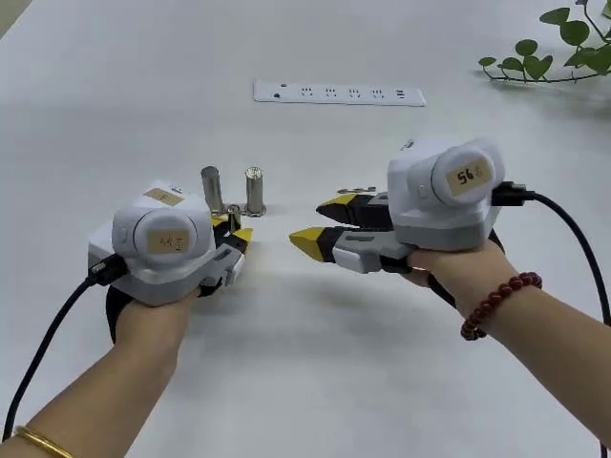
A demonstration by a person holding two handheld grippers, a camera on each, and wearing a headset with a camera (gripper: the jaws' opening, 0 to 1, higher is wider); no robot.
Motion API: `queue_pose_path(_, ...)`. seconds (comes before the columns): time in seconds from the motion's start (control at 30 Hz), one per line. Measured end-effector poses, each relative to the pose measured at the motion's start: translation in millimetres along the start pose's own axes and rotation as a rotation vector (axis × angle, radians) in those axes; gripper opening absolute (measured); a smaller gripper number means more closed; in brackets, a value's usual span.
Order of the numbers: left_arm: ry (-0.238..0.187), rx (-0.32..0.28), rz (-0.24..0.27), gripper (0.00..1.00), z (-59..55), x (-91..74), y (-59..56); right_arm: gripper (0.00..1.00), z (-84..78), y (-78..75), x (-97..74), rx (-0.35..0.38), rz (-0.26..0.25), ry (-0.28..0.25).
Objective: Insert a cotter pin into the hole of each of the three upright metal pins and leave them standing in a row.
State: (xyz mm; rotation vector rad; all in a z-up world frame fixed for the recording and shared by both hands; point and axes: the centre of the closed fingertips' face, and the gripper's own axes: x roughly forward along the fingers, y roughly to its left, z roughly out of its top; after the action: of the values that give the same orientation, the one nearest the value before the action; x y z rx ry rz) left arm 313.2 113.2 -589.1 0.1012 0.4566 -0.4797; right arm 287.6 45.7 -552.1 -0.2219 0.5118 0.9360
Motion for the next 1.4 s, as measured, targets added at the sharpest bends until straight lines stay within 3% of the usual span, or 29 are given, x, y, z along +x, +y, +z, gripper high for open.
queue_pose_path(0.5,0.013,-0.022,0.016,0.34,-1.6,-14.9,-1.1,0.26,10.9,-13.4,-0.8,0.038,-0.032,-0.048)
queue_pose_path(0.7,-0.031,-0.047,0.009,0.46,8.0,-26.3,-3.1,0.27,19.7,-18.9,5.9,0.054,-0.046,-0.083)
queue_pose_path(1.0,-0.073,-0.061,-0.014,0.63,22.1,-42.0,-4.9,0.27,29.2,-26.1,27.5,0.066,-0.043,-0.094)
queue_pose_path(1.2,-0.071,-0.063,-0.03,0.65,22.3,-56.5,-6.3,0.27,30.6,-27.8,44.4,0.067,-0.029,-0.098)
queue_pose_path(1.3,-0.1,-0.048,-0.018,0.62,28.5,-63.8,-4.6,0.26,32.8,-26.1,51.0,0.082,-0.022,-0.109)
queue_pose_path(1.4,-0.157,-0.043,-0.008,0.63,41.4,-68.9,-3.2,0.25,34.3,-28.5,59.9,0.102,-0.018,-0.12)
